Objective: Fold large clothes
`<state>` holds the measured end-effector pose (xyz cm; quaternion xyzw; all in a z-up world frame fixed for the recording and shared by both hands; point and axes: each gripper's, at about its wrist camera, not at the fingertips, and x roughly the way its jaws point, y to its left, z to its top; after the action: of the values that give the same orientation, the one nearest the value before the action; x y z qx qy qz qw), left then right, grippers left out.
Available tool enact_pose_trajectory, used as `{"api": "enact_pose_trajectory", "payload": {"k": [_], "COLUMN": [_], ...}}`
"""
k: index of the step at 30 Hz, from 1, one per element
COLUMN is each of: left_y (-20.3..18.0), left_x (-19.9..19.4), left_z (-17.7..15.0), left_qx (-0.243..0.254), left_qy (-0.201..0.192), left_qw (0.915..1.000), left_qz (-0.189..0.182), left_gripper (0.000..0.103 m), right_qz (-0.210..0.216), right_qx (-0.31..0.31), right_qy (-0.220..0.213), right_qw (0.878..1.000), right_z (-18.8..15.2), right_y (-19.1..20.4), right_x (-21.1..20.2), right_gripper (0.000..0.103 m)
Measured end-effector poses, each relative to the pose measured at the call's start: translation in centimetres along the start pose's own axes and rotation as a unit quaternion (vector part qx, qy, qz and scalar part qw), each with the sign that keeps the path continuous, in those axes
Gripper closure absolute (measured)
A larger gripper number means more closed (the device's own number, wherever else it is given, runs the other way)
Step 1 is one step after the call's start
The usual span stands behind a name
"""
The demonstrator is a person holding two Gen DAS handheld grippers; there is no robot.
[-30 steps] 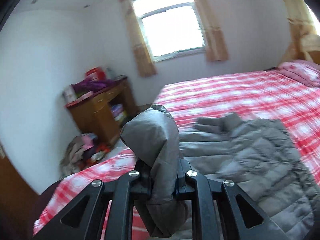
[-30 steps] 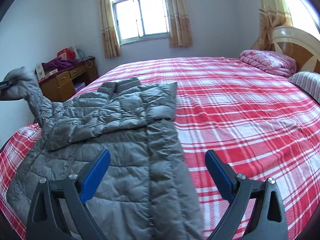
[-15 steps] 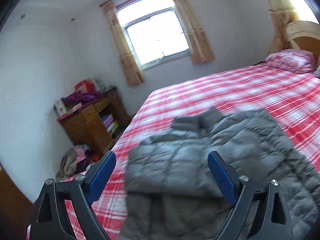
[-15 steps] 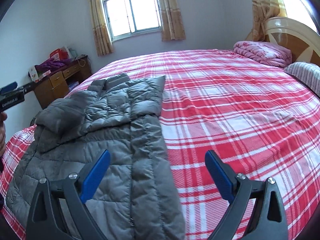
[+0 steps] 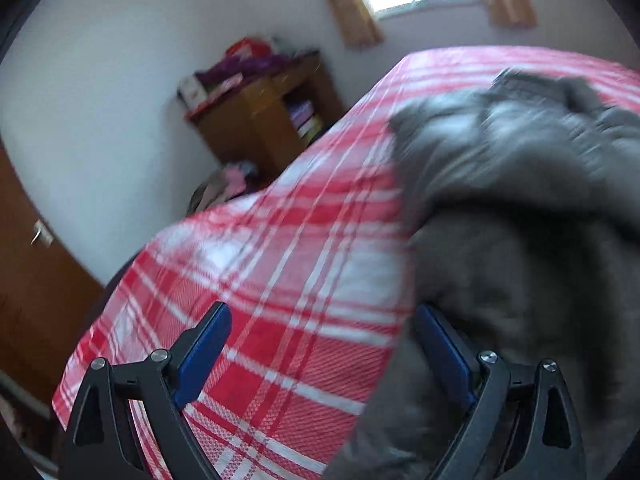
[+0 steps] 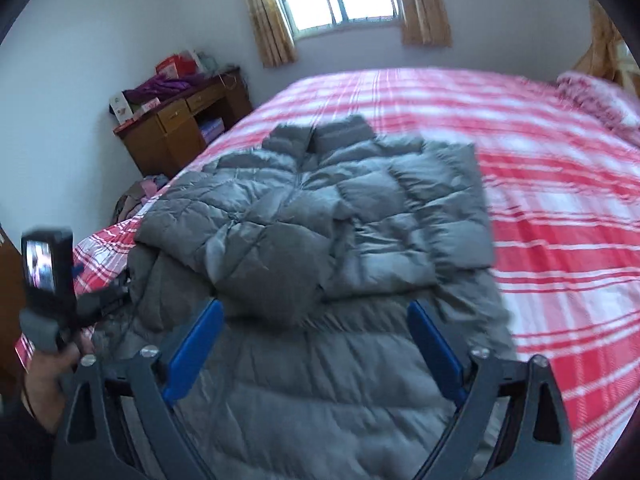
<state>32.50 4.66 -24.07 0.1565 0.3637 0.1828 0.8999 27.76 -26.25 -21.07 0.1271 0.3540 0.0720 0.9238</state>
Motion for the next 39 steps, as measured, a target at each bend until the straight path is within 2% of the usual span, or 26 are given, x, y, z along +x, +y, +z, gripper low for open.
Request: {"api": "enact_pose_trajectory", "payload": {"k": [3, 4, 5, 6, 8, 11, 14, 24, 28, 30, 31, 32, 35, 37, 39], "left_y": [1.1, 1.2, 1.2, 1.1, 1.1, 1.1, 1.0, 1.8, 2.8, 4.4, 5.0, 5.6, 6.1, 4.8, 2.9], "left_x": [1.2, 1.4, 1.4, 1.5, 1.4, 1.3, 1.3, 1.8, 1.4, 0.0, -1.1, -2.2, -4.4, -5.3, -5.3], "left_z": [-0.5, -0.5, -0.7, -0.6, -0.8, -0.9, -0.9, -0.5, 0.1, 1.4, 2.3, 3.3, 6.5, 9.3, 10.9], "left_qx": [-0.028, -0.031, -0.032, -0.032, -0.033, -0.035, -0.037, -0.048, -0.039, -0.047, -0.051, -0.056, -0.071, -0.077, -0.077], "left_qy": [0.019, 0.019, 0.018, 0.017, 0.012, 0.013, 0.012, 0.02, 0.044, 0.047, 0.037, 0.026, -0.002, -0.024, -0.049], "left_qw": [0.9994, 0.9992, 0.9992, 0.9992, 0.9993, 0.9992, 0.9991, 0.9982, 0.9958, 0.9934, 0.9931, 0.992, 0.9873, 0.9817, 0.9812], "left_qz": [-0.011, -0.015, -0.016, -0.016, -0.014, -0.015, -0.015, -0.029, -0.07, -0.094, -0.099, -0.11, -0.143, -0.172, -0.17], "left_gripper": [0.01, 0.01, 0.009, 0.009, 0.009, 0.009, 0.008, 0.007, 0.007, 0.007, 0.007, 0.007, 0.007, 0.007, 0.007], "right_qz": [-0.001, 0.001, 0.005, 0.008, 0.002, -0.003, -0.02, -0.057, -0.065, -0.077, -0.08, -0.083, -0.106, -0.104, -0.086], "right_qx": [0.017, 0.022, 0.024, 0.02, 0.01, 0.014, 0.007, 0.006, 0.013, -0.006, -0.008, -0.004, -0.002, 0.006, 0.014], "right_qy": [0.027, 0.035, 0.044, 0.051, 0.05, 0.036, 0.025, 0.043, 0.051, 0.042, 0.032, 0.015, -0.018, -0.043, -0.058], "right_qw": [0.999, 0.999, 0.999, 0.998, 0.999, 0.999, 0.999, 0.997, 0.996, 0.996, 0.996, 0.996, 0.994, 0.994, 0.995], "right_z": [0.4, 0.5, 0.3, 0.1, -0.2, -0.5, -0.5, -1.2, -1.1, -0.7, -0.5, -0.2, 1.0, 2.4, 3.7], "right_y": [-0.1, -0.2, -0.4, -0.3, -0.3, -0.8, -1.2, -2.7, -3.4, -2.9, -2.7, -2.7, -2.2, -1.6, -0.7], "right_x": [3.1, 3.8, 4.5, 5.0, 5.0, 3.9, 3.0, 3.3, 3.1, 2.1, 1.4, 0.3, -2.2, -3.2, -3.0], "right_gripper": [0.031, 0.045, 0.067, 0.077, 0.086, 0.089, 0.09, 0.091, 0.088, 0.063, 0.04, 0.037, 0.039, 0.045, 0.045]}}
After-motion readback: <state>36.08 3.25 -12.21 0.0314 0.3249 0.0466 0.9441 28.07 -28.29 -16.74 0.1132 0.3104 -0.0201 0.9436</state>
